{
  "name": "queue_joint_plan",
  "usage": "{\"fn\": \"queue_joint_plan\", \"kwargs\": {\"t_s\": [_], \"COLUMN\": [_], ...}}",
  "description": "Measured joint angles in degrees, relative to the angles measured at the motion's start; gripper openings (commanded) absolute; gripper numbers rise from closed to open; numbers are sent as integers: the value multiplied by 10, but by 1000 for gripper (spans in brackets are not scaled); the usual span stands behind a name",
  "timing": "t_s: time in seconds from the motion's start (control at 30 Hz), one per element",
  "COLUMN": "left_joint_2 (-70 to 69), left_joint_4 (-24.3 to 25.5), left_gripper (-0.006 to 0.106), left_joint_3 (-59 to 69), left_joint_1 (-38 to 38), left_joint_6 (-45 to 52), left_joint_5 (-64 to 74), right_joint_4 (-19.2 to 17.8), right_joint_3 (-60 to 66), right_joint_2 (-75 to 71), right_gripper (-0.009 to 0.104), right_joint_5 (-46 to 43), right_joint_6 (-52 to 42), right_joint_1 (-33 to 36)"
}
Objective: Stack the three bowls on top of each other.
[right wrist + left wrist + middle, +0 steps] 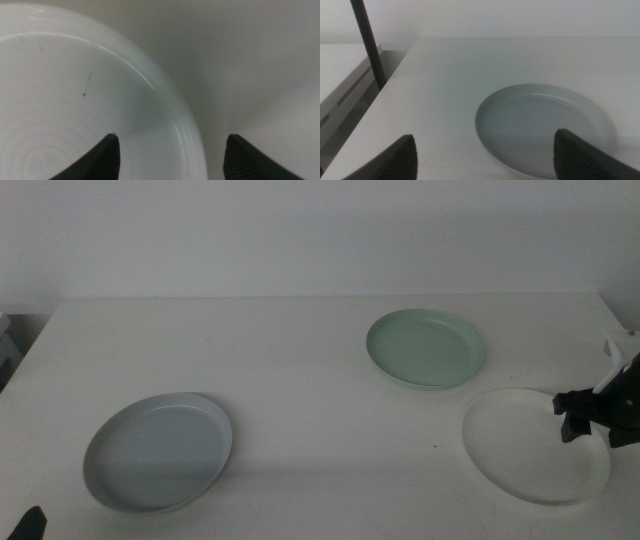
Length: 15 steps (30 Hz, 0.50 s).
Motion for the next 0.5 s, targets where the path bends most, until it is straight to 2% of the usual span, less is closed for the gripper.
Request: {"fn": "queue_joint_plan", "kwargs": {"t_s": [0.17, 0.23, 0.37, 0.5], "left_joint_2": [0, 0, 0, 0], "left_joint_4": [0, 0, 0, 0], "left_gripper": [105, 105, 105, 105], "left_joint_3": [0, 0, 0, 0], "left_joint_1": [0, 0, 0, 0], "left_joint_6": [0, 0, 0, 0], "left_joint_5": [0, 0, 0, 0], "right_joint_4": [2, 1, -6, -1], "right_joint_3": [-3, -6, -8, -8], "right_joint_2": [28, 31, 31, 21], "right_gripper": [34, 25, -2, -1], "right_joint_5": [-5, -10, -10, -3], "right_joint_6": [0, 0, 0, -1], "right_joint_1": [0, 0, -2, -1]}}
